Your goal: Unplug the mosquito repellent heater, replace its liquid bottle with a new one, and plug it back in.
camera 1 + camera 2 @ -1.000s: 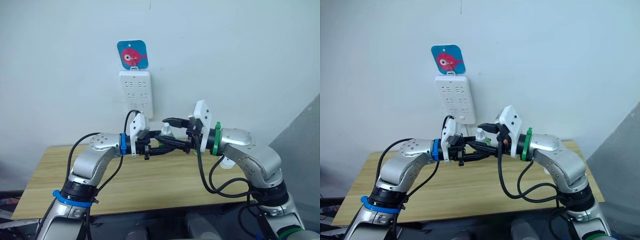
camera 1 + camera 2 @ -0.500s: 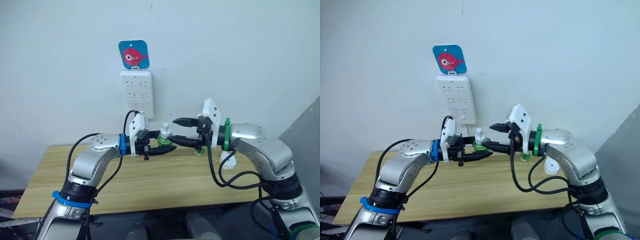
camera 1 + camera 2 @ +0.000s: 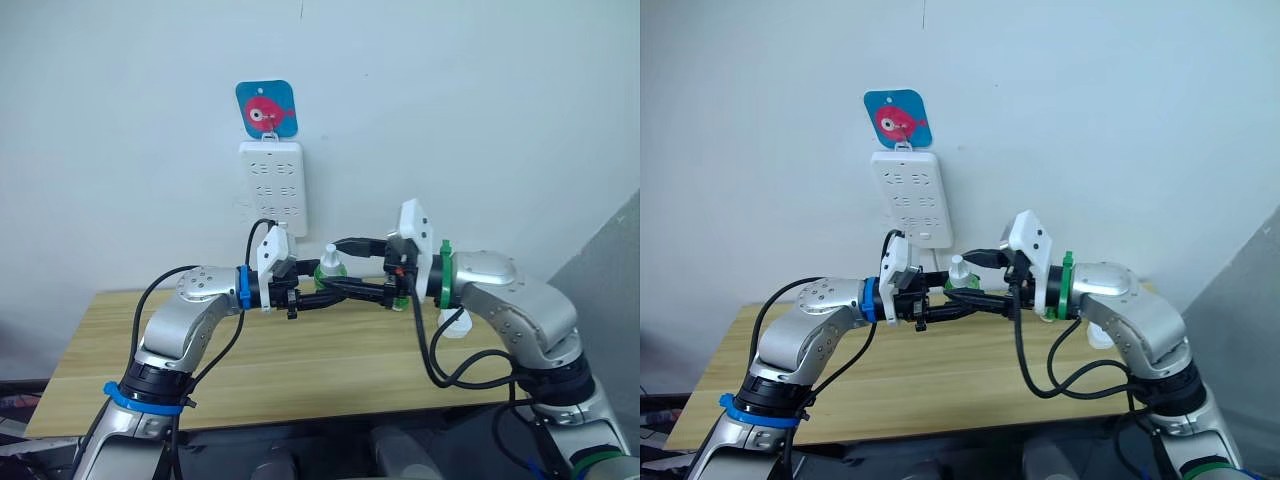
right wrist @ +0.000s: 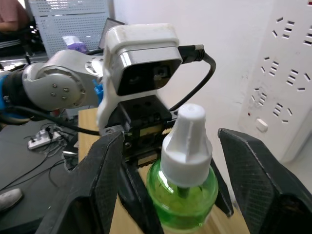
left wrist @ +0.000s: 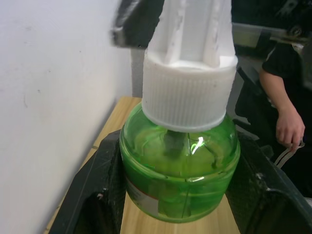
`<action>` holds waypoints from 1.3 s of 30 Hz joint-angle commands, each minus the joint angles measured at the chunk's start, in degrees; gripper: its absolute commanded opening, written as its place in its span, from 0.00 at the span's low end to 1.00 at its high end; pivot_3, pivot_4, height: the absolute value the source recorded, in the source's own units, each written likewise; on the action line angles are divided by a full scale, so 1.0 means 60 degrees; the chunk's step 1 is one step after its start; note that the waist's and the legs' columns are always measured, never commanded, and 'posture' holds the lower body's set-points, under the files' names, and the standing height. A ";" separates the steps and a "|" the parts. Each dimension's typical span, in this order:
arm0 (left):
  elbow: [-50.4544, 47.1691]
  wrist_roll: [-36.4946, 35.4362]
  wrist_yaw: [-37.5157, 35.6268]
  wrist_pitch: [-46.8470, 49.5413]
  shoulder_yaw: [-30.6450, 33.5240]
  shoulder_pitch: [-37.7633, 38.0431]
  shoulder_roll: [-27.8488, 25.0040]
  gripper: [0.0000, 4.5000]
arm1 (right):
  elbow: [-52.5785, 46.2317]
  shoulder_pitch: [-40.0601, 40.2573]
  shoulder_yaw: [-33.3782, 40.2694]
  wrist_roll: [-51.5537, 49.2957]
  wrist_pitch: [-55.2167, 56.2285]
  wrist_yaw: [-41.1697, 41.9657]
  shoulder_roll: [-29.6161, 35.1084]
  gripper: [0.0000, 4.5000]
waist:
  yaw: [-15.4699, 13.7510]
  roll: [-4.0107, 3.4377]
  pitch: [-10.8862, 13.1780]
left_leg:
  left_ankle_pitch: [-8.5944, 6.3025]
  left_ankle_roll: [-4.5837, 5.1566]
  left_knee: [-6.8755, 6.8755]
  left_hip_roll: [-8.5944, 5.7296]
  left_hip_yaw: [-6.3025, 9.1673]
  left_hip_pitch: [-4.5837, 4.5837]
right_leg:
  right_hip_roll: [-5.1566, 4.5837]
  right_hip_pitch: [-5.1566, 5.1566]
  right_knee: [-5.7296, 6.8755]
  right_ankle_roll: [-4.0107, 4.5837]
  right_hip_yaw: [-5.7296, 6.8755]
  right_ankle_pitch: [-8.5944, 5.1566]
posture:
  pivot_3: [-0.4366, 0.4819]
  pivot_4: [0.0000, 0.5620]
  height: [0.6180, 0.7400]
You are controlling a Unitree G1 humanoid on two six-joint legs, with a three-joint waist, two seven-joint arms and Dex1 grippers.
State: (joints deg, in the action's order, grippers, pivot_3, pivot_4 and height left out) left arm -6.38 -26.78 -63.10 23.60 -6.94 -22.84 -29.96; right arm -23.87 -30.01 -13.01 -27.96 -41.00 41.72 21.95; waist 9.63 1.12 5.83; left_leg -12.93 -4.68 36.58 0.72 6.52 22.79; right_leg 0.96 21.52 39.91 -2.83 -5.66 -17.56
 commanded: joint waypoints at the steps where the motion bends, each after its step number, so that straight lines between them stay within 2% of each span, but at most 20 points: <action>1: -0.0228 -0.0051 0.0012 -0.0119 0.0065 -0.0219 0.0056 0.51 | 0.0313 -0.0308 -0.0158 0.0546 0.0510 -0.0462 -0.0311 0.71 | 0.0007 0.0000 0.0000 | 0.0000 0.0000 0.0000 0.0000 0.0000 -0.0001 | 0.0000 0.0000 0.0000 0.0000 0.0000 0.0000 | 0.32 0.07 1.00; 5: -0.0250 -0.0037 -0.0007 -0.0126 0.0039 -0.0225 0.0072 0.51 | 0.0659 -0.0486 -0.0126 0.0762 0.0639 -0.0583 -0.0523 0.71 | 0.0011 0.0000 0.0000 | 0.0000 0.0000 -0.0002 0.0001 0.0000 -0.0002 | 0.0001 0.0002 0.0002 0.0001 0.0001 0.0000 | 0.32 0.07 1.00; 9: -0.0261 -0.0036 -0.0028 -0.0137 0.0060 -0.0190 0.0037 0.51 | 0.0671 -0.0444 0.0261 0.0467 0.0416 -0.0308 -0.0279 0.71 | 0.0008 -0.0001 0.0000 | 0.0000 0.0000 -0.0002 0.0001 0.0002 -0.0001 | 0.0000 0.0001 0.0002 0.0002 0.0002 0.0001 | 0.32 0.06 1.00; 19: -0.0216 -0.0057 0.0024 -0.0128 0.0084 -0.0181 0.0045 0.51 | 0.0655 -0.0353 0.1277 -0.0681 -0.0252 0.1004 0.1353 0.71 | 0.0007 0.0000 0.0000 | 0.0000 0.0000 -0.0002 0.0000 0.0001 0.0000 | 0.0001 0.0000 0.0001 0.0001 0.0003 0.0000 | 0.32 0.07 1.00; 21: -0.0204 -0.0052 0.0033 -0.0132 0.0087 -0.0174 0.0045 0.51 | 0.0304 -0.0070 0.1257 -0.0990 -0.0446 0.1700 0.2046 0.71 | -0.0030 0.0000 0.0000 | 0.0000 0.0000 -0.0001 -0.0004 0.0001 0.0002 | -0.0002 -0.0002 -0.0004 0.0000 0.0003 0.0000 | 0.32 0.07 1.00; 23: -0.0211 -0.0055 0.0034 -0.0136 0.0093 -0.0157 0.0038 0.51 | -0.0004 0.0091 0.1209 -0.1236 -0.0591 0.1941 0.2297 0.71 | -0.0025 0.0000 0.0000 | -0.0001 0.0001 -0.0001 -0.0006 0.0001 0.0001 | -0.0003 -0.0004 -0.0007 -0.0001 0.0003 -0.0001 | 0.31 0.07 1.00; 29: -0.0163 -0.0026 0.0016 -0.0158 0.0079 -0.0200 0.0074 0.51 | -0.0478 0.0037 0.0745 -0.1088 -0.0499 0.0907 0.1215 0.71 | 0.0126 -0.0003 -0.0002 | -0.0001 0.0002 -0.0013 0.0008 -0.0007 -0.0014 | 0.0009 -0.0003 0.0000 -0.0001 -0.0004 -0.0002 | 0.31 0.07 1.00; 35: -0.0187 0.0003 -0.0018 -0.0166 0.0027 -0.0197 0.0087 0.51 | 0.0102 -0.0534 0.0028 -0.0185 -0.0040 -0.0562 -0.0590 0.71 | 0.0173 -0.0005 -0.0004 | -0.0001 0.0001 -0.0016 0.0004 0.0000 -0.0006 | 0.0003 0.0002 0.0000 -0.0001 0.0000 -0.0002 | 0.31 0.07 1.00; 39: -0.0221 0.0010 0.0018 -0.0172 -0.0014 -0.0180 0.0138 0.51 | 0.0439 -0.0780 -0.0103 0.0145 0.0108 -0.0963 -0.1146 0.71 | 0.0174 -0.0005 -0.0004 | 0.0000 0.0001 -0.0015 -0.0002 0.0002 -0.0003 | -0.0003 0.0000 -0.0002 0.0000 0.0000 0.0000 | 0.32 0.06 1.00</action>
State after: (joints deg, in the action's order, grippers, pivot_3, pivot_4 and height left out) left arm -6.23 -26.57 -63.11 23.44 -7.33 -23.13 -29.39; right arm -21.03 -33.23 -13.81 -27.96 -41.86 36.98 15.62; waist 10.67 1.09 5.81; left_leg -12.93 -4.68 36.49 0.71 6.55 22.77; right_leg 0.94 21.52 39.89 -2.83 -5.64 -17.56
